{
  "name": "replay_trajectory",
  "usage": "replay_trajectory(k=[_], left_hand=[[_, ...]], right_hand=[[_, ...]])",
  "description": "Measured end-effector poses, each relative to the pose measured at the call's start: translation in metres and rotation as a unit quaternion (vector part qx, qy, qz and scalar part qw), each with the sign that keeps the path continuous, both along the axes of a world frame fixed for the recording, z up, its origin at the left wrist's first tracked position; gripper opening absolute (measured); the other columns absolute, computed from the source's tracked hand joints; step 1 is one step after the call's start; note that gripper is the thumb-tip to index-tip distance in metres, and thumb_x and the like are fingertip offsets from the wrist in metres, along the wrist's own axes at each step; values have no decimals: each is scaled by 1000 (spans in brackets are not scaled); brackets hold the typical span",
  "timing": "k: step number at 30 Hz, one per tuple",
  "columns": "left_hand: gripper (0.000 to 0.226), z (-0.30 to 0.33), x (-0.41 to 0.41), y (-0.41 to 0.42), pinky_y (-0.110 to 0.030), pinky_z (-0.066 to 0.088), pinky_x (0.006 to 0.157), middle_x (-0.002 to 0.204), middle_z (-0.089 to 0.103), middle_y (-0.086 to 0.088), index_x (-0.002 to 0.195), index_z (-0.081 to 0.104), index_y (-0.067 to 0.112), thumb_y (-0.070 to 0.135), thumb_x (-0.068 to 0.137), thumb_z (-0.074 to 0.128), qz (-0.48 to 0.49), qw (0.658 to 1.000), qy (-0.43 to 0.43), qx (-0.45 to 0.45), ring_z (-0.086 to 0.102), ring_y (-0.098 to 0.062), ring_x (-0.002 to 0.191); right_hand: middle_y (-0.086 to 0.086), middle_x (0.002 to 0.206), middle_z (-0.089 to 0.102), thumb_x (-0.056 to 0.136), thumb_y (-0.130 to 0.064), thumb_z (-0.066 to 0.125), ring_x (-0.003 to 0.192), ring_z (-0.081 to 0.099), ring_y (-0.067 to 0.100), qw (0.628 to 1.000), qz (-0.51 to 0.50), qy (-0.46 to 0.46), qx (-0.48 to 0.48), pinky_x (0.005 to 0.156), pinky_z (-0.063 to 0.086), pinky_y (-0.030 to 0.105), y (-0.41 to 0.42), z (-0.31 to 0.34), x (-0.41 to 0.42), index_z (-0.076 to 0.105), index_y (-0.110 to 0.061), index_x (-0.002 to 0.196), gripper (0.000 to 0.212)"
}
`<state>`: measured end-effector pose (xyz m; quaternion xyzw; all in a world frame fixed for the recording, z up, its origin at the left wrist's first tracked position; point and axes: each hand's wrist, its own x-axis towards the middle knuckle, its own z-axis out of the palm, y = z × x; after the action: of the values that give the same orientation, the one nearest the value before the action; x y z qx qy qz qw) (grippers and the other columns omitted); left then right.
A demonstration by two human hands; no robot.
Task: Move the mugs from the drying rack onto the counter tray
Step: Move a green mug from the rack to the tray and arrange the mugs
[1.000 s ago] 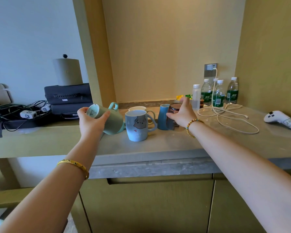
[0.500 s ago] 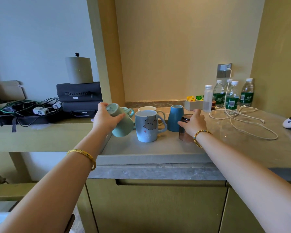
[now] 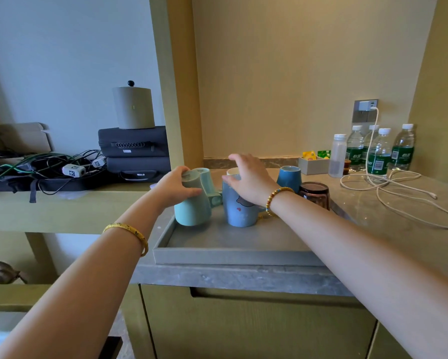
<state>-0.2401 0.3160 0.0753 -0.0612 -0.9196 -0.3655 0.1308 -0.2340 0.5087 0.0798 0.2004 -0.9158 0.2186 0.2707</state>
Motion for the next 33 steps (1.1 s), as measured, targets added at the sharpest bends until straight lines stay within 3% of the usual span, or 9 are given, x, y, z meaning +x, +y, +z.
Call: replay_trajectory(k=[5,9,14,19,25,29,31,33], left_hand=[[63,-3,-10,-5,-33,42,88,124,51,-6,136,38,16,19,82,69,-30,999,-10,15,49,-21,106],[63,-3,-15,-5,-31,43,86,118,51,-3,136,38,19,16,81,69,-60,998,-26,27,50,-19,104],[68,-7,-19,2,-27,42,87,117,50,-1,139,36,19,16,80,71,-100,994,-45,8,52,-18,105],[64,-19,-27,2,-27,43,83,115,51,-1,137,37,18,16,82,69,-96,992,-54,67,52,-17,103],[63,-30,-36,0,-26,40,79,119,48,-3,140,34,21,16,85,64,-64,990,-43,120,48,-16,102],[76,-39,-40,7,-33,42,89,138,41,-9,145,19,22,18,84,65,-21,988,-23,151,47,-22,113],[84,-46,-39,10,-34,41,94,141,38,-10,145,14,18,26,82,69,22,986,-3,162,46,-26,119],[78,-54,-37,11,-31,40,87,135,45,-10,139,20,15,30,81,70,39,985,13,170,49,-22,107]], right_hand=[[13,138,42,81,-64,51,128,37,31,988,-80,-86,98,106,34,42,2,-4,-13,38,-13,137,77],[14,134,46,76,-69,52,120,46,33,977,-113,-129,124,98,43,45,7,-14,-16,38,-12,132,81],[13,128,48,73,-62,62,114,50,31,984,-95,-147,25,93,47,44,16,-18,-19,30,-12,136,86],[12,134,45,73,-50,70,120,45,28,987,-64,-143,-40,98,43,38,28,-20,-23,19,-14,143,94],[10,139,36,72,-46,72,128,36,26,985,-31,-122,-116,104,35,34,31,-35,-25,19,-16,144,95],[9,139,35,73,-44,73,128,35,23,984,-21,-79,-158,98,36,27,27,-46,-23,20,-15,144,93],[8,141,33,73,-43,74,130,33,23,983,-15,-71,-171,103,35,31,24,-49,-22,20,-14,144,93],[8,144,32,73,-43,74,132,31,23,981,-11,-69,-181,107,33,35,21,-50,-21,18,-13,145,95]])
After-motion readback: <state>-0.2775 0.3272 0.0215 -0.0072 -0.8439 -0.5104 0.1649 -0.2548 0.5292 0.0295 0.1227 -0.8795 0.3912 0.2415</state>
